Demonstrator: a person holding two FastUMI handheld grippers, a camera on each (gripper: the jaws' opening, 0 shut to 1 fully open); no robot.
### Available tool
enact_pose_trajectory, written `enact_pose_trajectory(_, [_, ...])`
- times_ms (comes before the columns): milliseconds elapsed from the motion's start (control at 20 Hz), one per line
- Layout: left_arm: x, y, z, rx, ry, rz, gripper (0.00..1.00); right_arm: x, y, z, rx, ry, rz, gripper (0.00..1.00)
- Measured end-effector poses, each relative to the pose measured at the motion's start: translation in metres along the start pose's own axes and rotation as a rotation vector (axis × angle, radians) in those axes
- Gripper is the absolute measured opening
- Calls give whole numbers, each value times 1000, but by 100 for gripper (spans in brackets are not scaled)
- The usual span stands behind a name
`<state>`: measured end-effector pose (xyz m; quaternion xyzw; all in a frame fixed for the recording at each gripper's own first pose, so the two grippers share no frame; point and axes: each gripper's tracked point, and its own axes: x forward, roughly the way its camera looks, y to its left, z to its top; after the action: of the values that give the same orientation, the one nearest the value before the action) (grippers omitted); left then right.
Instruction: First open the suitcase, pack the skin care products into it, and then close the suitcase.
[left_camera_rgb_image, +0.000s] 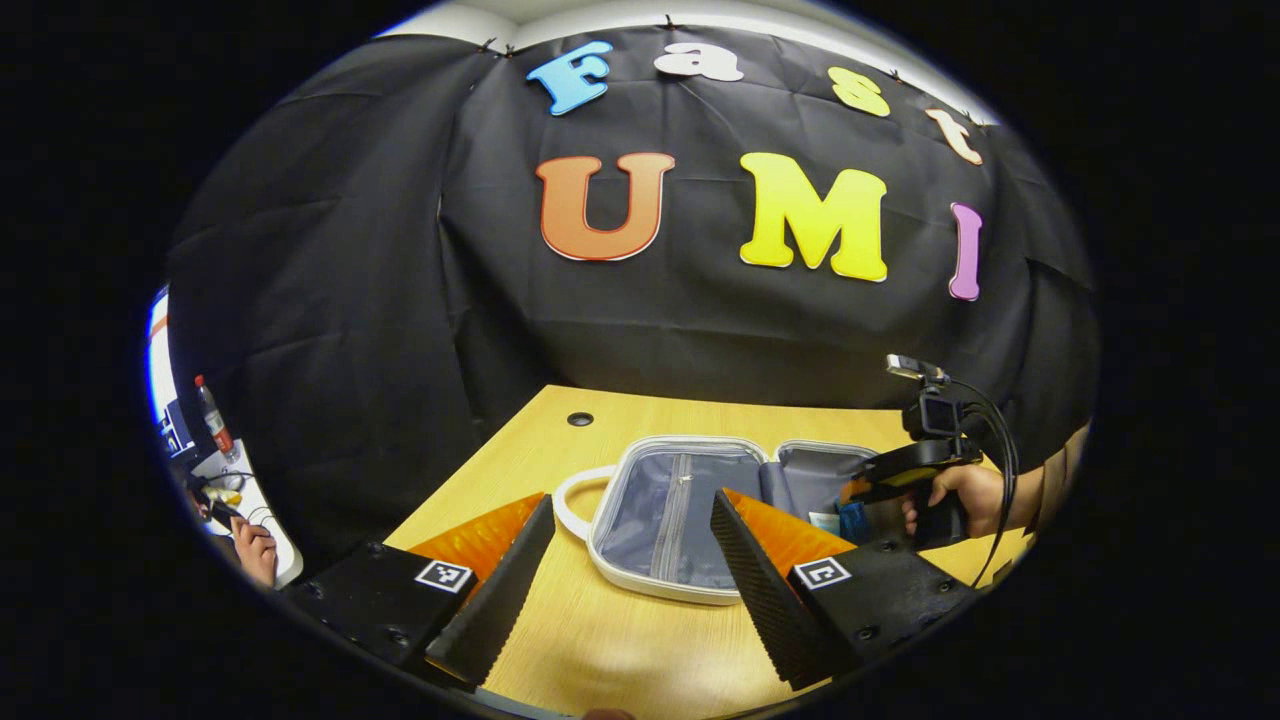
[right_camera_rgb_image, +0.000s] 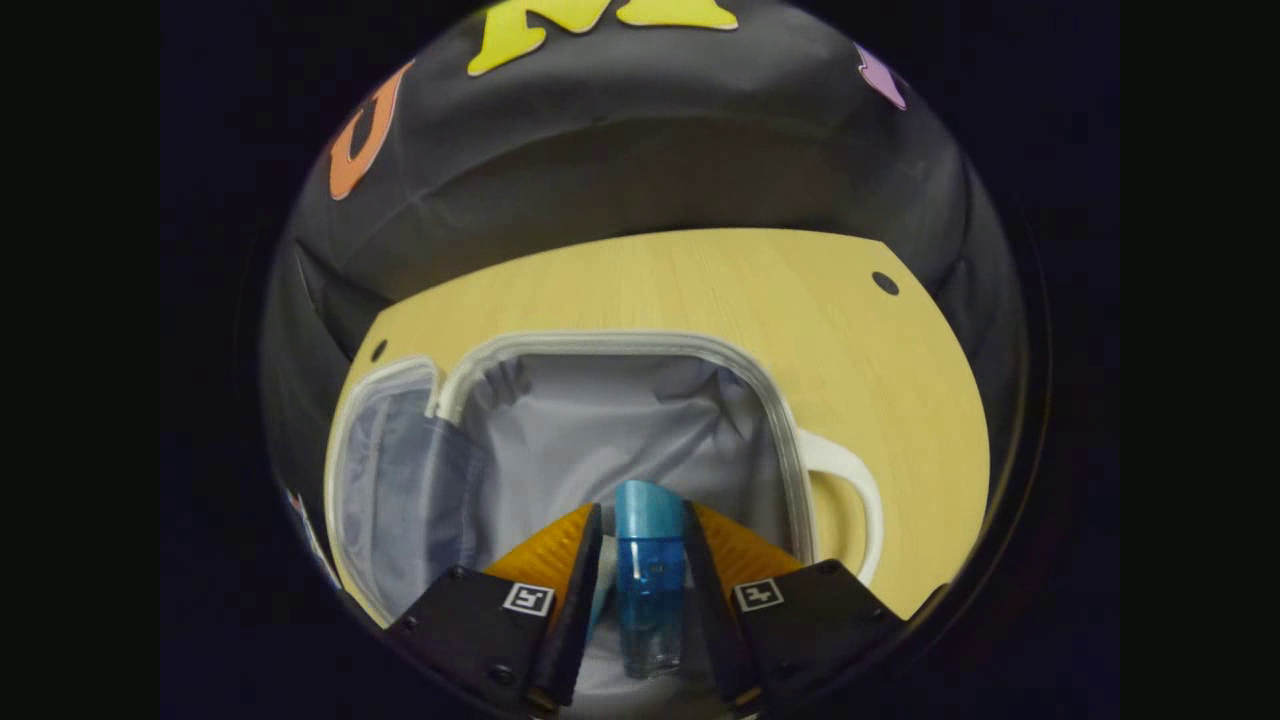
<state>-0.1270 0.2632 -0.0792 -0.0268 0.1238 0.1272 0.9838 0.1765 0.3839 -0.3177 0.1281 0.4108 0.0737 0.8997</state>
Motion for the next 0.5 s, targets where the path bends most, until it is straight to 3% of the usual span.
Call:
enact_pose_trajectory(100, [13, 11, -2, -48, 10, 1, 100, -31, 18, 18, -38, -72, 61, 64])
enact_pose_trajectory(200, [30, 21, -6, -121, 21, -13, 100, -69, 26, 40, -130, -166, 81, 68])
enact_pose_trajectory(250, [39, 25, -11, -165, 31, -25, 100, -91, 29, 48, -184, -212, 86, 75])
enact_pose_trajectory(500, [94, 57, -34, -317, 111, -32, 98, -204, 30, 83, -316, -421, 109, 79])
